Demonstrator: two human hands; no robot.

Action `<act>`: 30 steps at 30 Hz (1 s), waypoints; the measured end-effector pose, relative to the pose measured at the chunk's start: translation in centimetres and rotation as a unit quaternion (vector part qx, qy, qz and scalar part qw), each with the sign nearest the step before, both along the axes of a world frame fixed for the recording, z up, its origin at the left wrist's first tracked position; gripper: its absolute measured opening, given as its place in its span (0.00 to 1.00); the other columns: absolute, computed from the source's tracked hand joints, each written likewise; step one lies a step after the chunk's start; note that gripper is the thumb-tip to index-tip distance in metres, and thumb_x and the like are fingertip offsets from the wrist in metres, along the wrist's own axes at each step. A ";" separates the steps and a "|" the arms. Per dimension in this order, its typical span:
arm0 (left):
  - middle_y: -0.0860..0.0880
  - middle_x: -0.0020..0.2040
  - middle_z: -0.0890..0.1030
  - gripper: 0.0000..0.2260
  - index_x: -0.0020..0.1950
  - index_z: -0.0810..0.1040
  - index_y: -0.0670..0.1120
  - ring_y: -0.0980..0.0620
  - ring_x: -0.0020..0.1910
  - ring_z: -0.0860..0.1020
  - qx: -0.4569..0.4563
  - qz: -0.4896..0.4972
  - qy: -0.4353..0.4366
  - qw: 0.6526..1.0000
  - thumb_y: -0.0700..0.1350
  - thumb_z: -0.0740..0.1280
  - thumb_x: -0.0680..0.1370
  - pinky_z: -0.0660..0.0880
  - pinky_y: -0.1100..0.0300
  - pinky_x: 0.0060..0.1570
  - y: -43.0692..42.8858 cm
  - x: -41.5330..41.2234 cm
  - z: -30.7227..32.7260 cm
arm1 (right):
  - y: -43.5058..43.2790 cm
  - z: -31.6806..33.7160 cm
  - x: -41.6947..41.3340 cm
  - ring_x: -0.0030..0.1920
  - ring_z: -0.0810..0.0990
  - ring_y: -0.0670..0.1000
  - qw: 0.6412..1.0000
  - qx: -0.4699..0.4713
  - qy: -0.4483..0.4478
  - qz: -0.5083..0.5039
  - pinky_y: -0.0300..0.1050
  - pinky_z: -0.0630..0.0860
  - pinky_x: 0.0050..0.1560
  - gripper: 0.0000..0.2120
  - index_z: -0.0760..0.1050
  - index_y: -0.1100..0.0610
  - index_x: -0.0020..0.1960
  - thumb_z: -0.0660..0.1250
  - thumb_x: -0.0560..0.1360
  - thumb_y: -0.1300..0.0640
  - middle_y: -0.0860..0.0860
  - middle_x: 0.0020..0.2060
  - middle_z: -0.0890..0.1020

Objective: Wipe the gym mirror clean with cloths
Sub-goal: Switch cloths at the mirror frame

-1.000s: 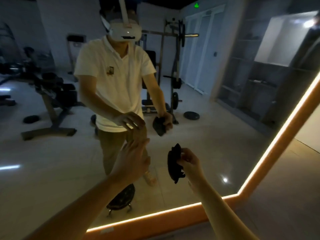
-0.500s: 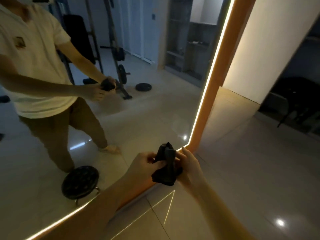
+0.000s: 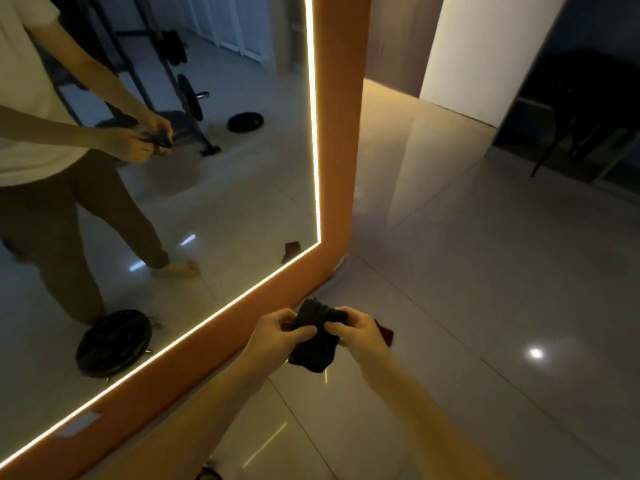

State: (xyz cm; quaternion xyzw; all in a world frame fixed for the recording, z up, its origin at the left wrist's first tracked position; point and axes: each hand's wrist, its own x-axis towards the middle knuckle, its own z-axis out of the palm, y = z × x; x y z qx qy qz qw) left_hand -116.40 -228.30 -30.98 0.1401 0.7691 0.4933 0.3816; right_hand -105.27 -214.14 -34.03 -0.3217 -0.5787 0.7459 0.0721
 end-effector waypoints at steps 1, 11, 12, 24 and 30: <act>0.41 0.48 0.86 0.10 0.55 0.80 0.38 0.45 0.46 0.87 -0.007 -0.007 -0.004 1.000 0.39 0.76 0.76 0.84 0.49 0.46 0.8 0.4 -0.5 | 0.6 -0.4 0.8 0.52 0.86 0.57 1.000 -0.007 -0.008 -0.003 0.45 0.83 0.50 0.05 0.81 0.60 0.53 0.68 0.80 0.66 0.59 0.48 0.86; 0.44 0.49 0.87 0.08 0.56 0.83 0.43 0.45 0.51 0.86 -0.037 -0.013 -0.086 0.996 0.37 0.74 0.77 0.83 0.55 0.49 6.5 2.6 -6.2 | 4.5 -4.7 4.9 0.55 0.85 0.54 0.995 -0.049 -0.083 -0.041 0.50 0.82 0.58 0.06 0.81 0.58 0.57 0.68 0.81 0.63 0.55 0.50 0.87; 0.44 0.49 0.87 0.07 0.56 0.83 0.43 0.45 0.51 0.86 -0.042 -0.007 -0.103 0.994 0.37 0.73 0.78 0.82 0.56 0.49 6.6 2.5 -6.7 | 4.6 -5.0 4.9 0.54 0.85 0.54 0.994 -0.049 -0.089 -0.048 0.49 0.83 0.56 0.06 0.80 0.58 0.57 0.68 0.81 0.63 0.55 0.50 0.86; 0.45 0.53 0.86 0.11 0.57 0.81 0.44 0.47 0.52 0.85 -0.098 -0.019 -0.207 0.973 0.44 0.76 0.77 0.81 0.54 0.51 13.1 0.4 -19.1 | 10.2 -15.2 3.5 0.45 0.85 0.49 0.969 0.035 -0.221 -0.108 0.36 0.78 0.38 0.04 0.80 0.56 0.51 0.69 0.80 0.63 0.52 0.45 0.86; 0.45 0.53 0.85 0.09 0.58 0.81 0.43 0.49 0.51 0.84 -0.162 -0.024 -0.240 0.957 0.45 0.73 0.79 0.78 0.60 0.45 21.8 -0.1 -28.9 | 18.7 -27.0 3.4 0.49 0.84 0.53 0.953 -0.012 -0.261 -0.154 0.38 0.79 0.40 0.05 0.79 0.57 0.50 0.66 0.81 0.64 0.54 0.47 0.84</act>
